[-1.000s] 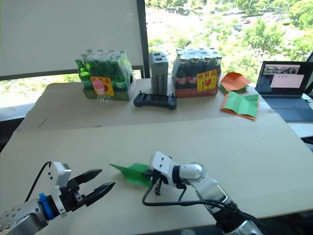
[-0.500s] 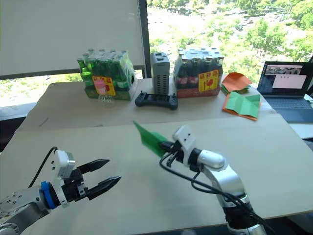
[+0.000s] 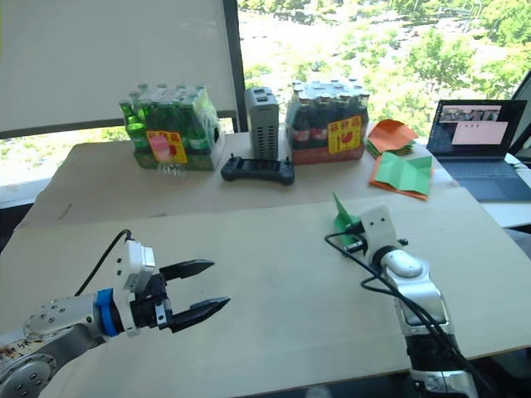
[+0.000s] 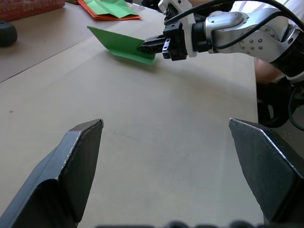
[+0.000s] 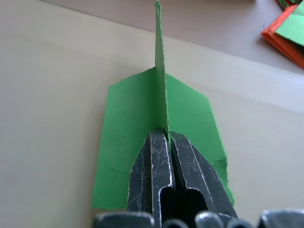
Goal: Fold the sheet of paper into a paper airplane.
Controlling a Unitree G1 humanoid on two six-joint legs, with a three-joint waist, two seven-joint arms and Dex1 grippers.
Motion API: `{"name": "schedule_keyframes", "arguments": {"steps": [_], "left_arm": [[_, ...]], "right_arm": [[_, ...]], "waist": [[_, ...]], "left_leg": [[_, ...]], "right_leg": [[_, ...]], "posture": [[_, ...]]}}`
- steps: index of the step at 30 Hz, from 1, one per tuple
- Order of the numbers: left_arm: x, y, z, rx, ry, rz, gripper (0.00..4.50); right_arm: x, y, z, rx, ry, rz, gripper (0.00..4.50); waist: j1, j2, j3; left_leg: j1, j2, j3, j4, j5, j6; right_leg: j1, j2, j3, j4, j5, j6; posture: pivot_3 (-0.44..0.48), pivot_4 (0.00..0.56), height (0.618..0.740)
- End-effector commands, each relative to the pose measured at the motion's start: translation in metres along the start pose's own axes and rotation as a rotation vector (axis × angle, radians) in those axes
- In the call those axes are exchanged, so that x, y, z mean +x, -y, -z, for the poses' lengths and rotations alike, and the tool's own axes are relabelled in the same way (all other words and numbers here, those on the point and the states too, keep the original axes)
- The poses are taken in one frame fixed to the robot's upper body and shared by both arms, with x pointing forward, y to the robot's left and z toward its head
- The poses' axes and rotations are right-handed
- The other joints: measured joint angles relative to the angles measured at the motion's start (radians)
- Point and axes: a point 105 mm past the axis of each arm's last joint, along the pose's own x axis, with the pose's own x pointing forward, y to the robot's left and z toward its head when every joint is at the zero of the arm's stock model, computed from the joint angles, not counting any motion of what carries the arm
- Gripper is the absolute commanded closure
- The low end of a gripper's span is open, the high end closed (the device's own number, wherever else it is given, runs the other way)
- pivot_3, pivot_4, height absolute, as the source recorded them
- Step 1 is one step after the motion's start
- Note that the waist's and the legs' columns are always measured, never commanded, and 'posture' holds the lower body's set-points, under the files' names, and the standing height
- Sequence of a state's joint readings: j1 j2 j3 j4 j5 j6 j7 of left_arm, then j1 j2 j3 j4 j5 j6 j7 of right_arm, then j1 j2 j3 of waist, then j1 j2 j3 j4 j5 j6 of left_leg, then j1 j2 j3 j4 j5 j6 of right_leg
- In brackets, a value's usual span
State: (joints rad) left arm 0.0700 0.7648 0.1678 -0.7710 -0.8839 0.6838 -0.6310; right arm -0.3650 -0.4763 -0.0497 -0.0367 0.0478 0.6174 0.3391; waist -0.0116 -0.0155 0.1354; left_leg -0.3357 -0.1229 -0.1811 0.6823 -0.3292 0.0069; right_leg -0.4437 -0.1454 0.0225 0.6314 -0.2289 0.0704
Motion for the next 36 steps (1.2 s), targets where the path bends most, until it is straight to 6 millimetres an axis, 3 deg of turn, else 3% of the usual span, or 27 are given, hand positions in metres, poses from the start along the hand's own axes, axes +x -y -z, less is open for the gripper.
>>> {"name": "schedule_keyframes", "arguments": {"steps": [1, 3, 4, 10, 16, 19, 24, 28, 32, 36], "left_arm": [[0.002, 0.005, -0.004, 0.025, 0.011, 0.022, 0.0], [0.002, 0.006, -0.004, 0.023, 0.015, 0.022, 0.0], [0.002, 0.005, -0.003, 0.023, 0.015, 0.02, 0.0], [0.0, 0.003, -0.002, 0.023, 0.016, 0.002, 0.0], [-0.01, -0.02, -0.002, 0.009, 0.066, -0.157, 0.0], [-0.023, -0.039, 0.002, -0.018, 0.113, -0.299, 0.0], [-0.052, -0.072, 0.033, -0.017, 0.089, -0.592, 0.0], [-0.061, -0.078, 0.047, 0.005, 0.058, -0.668, 0.0], [-0.079, -0.093, 0.053, 0.004, 0.09, -0.811, 0.0], [-0.079, -0.093, 0.051, 0.008, 0.115, -0.815, 0.0]], "right_arm": [[0.0, 0.004, -0.003, 0.002, 0.007, 0.02, 4.48], [0.0, 0.004, -0.003, 0.022, 0.009, 0.024, 4.48], [0.0, 0.004, -0.003, 0.025, 0.011, 0.028, 4.19], [-0.008, 0.011, -0.028, 0.101, 0.125, 0.037, 2.15], [-0.029, -0.003, -0.083, 0.102, 0.36, -0.101, 0.05], [-0.049, -0.034, -0.104, 0.109, 0.489, -0.307, 0.02], [-0.062, -0.081, -0.074, 0.025, 0.442, -0.542, 0.02], [-0.061, -0.089, -0.062, -0.006, 0.435, -0.556, 0.02], [-0.051, -0.096, -0.035, -0.002, 0.383, -0.533, 0.02], [-0.048, -0.097, -0.032, 0.014, 0.39, -0.528, 0.02]], "waist": [[0.0, 0.0, 0.0], [0.001, 0.0, 0.0], [0.001, 0.0, 0.0], [0.0, 0.0, 0.0], [-0.002, 0.0, 0.0], [-0.001, 0.0, 0.0], [0.006, 0.0, 0.0], [0.013, 0.0, 0.0], [0.022, 0.0, 0.0], [0.022, 0.0, 0.0]], "left_leg": [[0.0, 0.0, 0.0, 0.0, 0.0, 0.0], [0.0, 0.0, 0.0, 0.0, 0.0, 0.0], [0.0, 0.0, 0.0, 0.0, 0.0, 0.0], [0.0, 0.0, 0.0, 0.0, 0.0, 0.0], [0.0, 0.0, 0.001, 0.0, 0.0, 0.001], [0.0, 0.0, 0.001, 0.0, 0.0, 0.001], [0.001, 0.0, 0.001, 0.0, -0.001, 0.002], [0.0, -0.001, 0.002, 0.003, -0.002, 0.003], [0.002, 0.0, 0.002, 0.004, -0.002, 0.003], [0.001, 0.0, 0.002, 0.004, -0.002, 0.003]], "right_leg": [[0.0, 0.0, 0.0, 0.0, 0.0, 0.0], [0.0, 0.0, 0.0, 0.0, 0.0, 0.0], [0.0, 0.0, 0.0, 0.0, 0.0, 0.0], [-0.001, 0.0, 0.001, 0.0, 0.0, 0.0], [-0.001, 0.001, 0.001, 0.0, 0.0, 0.001], [-0.001, 0.001, 0.001, 0.0, 0.0, 0.001], [0.001, 0.001, 0.001, -0.002, 0.001, 0.001], [0.0, 0.0, 0.001, -0.002, 0.002, 0.002], [0.003, 0.001, 0.001, -0.002, 0.003, 0.002], [0.002, 0.001, 0.001, -0.002, 0.003, 0.002]], "posture": [[0.0, 0.15, 0.716], [0.0, 0.15, 0.716], [0.0, 0.15, 0.716], [0.0, 0.15, 0.716], [0.0, 0.15, 0.716], [0.0, 0.15, 0.716], [0.0, 0.15, 0.716], [0.0, 0.15, 0.716], [0.0, 0.15, 0.716], [0.0, 0.15, 0.716]]}}
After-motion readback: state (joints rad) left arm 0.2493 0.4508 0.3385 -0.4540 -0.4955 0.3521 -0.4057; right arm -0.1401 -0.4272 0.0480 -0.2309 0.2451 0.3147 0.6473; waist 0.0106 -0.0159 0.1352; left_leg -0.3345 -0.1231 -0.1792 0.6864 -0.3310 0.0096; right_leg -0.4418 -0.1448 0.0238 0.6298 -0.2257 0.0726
